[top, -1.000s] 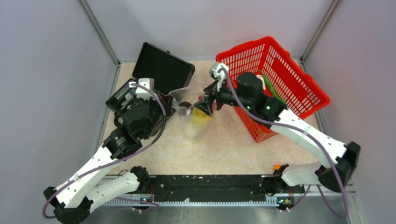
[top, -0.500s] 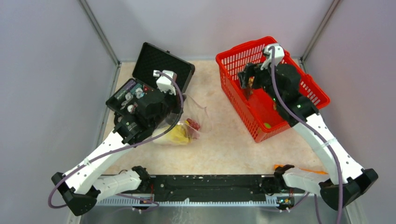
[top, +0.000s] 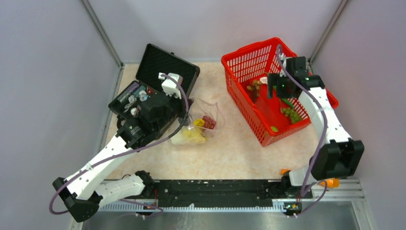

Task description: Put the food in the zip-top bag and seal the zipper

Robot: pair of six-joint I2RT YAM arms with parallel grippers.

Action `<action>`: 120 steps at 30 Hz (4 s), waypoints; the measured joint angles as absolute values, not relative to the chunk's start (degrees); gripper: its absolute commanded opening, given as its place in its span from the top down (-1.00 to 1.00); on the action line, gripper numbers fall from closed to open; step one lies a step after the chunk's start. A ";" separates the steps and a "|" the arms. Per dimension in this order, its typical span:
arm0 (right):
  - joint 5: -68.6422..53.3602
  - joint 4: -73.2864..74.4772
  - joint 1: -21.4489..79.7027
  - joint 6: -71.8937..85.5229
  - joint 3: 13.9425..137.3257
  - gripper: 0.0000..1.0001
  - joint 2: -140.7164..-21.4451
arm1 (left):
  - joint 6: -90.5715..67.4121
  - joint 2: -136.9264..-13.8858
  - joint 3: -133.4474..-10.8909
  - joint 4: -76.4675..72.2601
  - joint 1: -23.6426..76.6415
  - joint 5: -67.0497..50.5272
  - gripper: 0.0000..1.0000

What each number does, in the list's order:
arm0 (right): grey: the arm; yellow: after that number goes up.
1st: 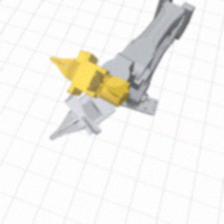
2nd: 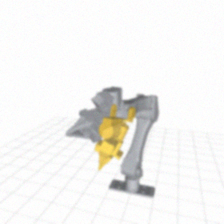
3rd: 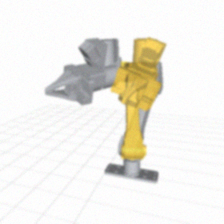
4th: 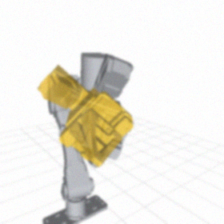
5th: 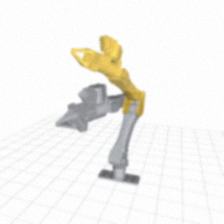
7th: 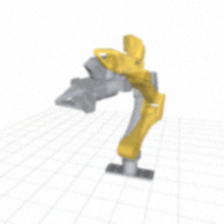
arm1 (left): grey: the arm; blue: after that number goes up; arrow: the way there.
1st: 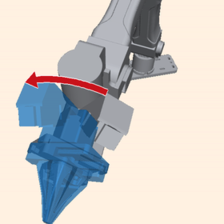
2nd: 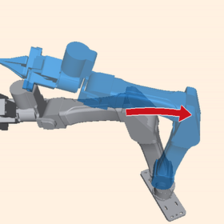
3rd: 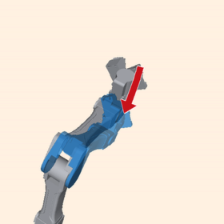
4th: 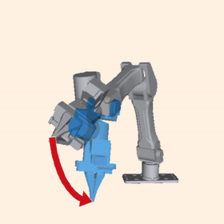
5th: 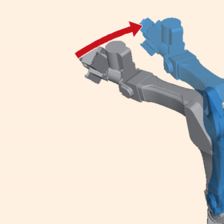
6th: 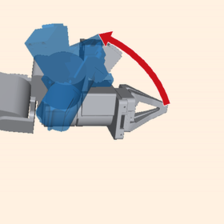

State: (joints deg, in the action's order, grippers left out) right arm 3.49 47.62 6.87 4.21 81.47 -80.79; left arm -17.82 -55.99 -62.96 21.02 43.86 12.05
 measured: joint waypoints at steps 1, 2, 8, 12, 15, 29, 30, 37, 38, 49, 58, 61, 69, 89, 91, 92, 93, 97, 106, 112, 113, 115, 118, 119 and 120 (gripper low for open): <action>2.76 48.88 6.79 3.75 81.45 -0.73 -81.87 | -17.82 -55.99 -62.96 20.99 43.86 11.84 1.00; 1.76 50.76 6.79 2.96 81.45 -0.73 -83.46 | -17.80 -55.99 -62.96 20.99 43.86 11.75 1.00; -1.45 58.52 6.85 -1.45 81.43 -0.73 -90.35 | -17.69 -55.99 -62.67 20.64 43.86 11.25 1.00; -3.38 61.45 6.85 -2.61 81.32 -0.73 -92.44 | -16.86 -55.99 -62.33 20.34 43.86 10.48 1.00; -4.27 62.46 6.87 -2.63 80.99 -0.73 -92.49 | -15.99 -55.96 -62.17 20.14 43.86 10.00 1.00; -4.56 65.01 8.25 2.61 72.47 -0.71 -92.82 | -12.88 -53.63 -59.94 19.97 43.64 6.11 1.00; -4.38 65.71 8.69 2.68 73.03 -0.71 -92.97 | -12.84 -53.45 -59.75 19.97 43.64 5.63 1.00; -3.86 68.47 11.11 3.95 79.20 -0.71 -98.76 | -12.14 -51.18 -58.52 20.01 43.64 4.34 1.00; -3.44 68.64 11.22 4.25 79.22 -0.71 -99.37 | -12.03 -50.85 -58.37 20.05 43.64 4.36 1.00; 0.84 70.81 11.53 9.61 79.00 -0.73 -101.23 | -11.94 -50.13 -58.11 20.16 43.59 3.66 1.00; 2.26 71.16 11.92 13.52 76.58 -0.47 -101.47 | -12.03 -50.13 -58.02 20.16 43.59 3.18 1.00; 2.28 70.61 11.99 14.46 73.71 -0.40 -101.47 | -12.05 -50.13 -58.02 20.16 43.59 2.81 1.00; 3.66 69.76 12.16 15.92 71.61 -0.22 -101.43 | -12.10 -50.11 -58.00 20.16 43.59 2.33 1.00; 5.87 52.21 10.66 16.71 66.52 0.45 -95.96 | -12.60 -49.19 -57.30 19.57 43.59 5.67 1.00; 5.43 49.98 10.66 16.71 65.17 0.45 -94.13 | -13.50 -50.17 -57.30 19.25 43.59 5.63 1.00; 5.23 48.73 10.63 16.69 64.27 0.45 -92.90 | -13.96 -50.74 -57.30 19.14 43.59 5.61 1.00; 5.08 48.29 10.63 16.69 63.72 0.45 -92.16 | -14.35 -51.20 -57.28 19.09 43.59 5.61 1.00; 4.19 44.45 10.63 16.53 60.69 0.48 -88.31 | -16.40 -52.29 -56.45 19.00 43.59 5.96 1.00; -0.64 35.59 10.63 16.51 56.60 0.53 -81.21 | -19.53 -50.09 -52.69 20.23 43.59 9.98 1.00; -1.63 31.88 10.63 16.56 56.18 0.54 -80.42 | -19.88 -48.51 -52.36 20.12 43.59 10.68 1.00; -1.65 31.62 10.63 16.56 56.14 0.53 -79.96 | -19.88 -48.29 -52.03 20.10 43.59 10.81 1.00; -1.65 30.85 10.63 16.56 56.14 0.54 -78.89 | -19.86 -48.29 -51.66 20.21 43.59 10.83 1.00; -1.63 30.17 10.63 16.56 56.14 0.54 -77.93 | -19.84 -48.71 -51.62 20.29 43.59 10.76 1.00; -1.61 29.89 10.63 16.56 56.14 0.54 -77.82 | -19.81 -48.77 -51.62 20.32 43.59 10.79 1.00; -1.61 29.69 10.63 16.56 56.14 0.54 -77.76 | -19.81 -48.80 -51.62 20.29 43.59 10.76 1.00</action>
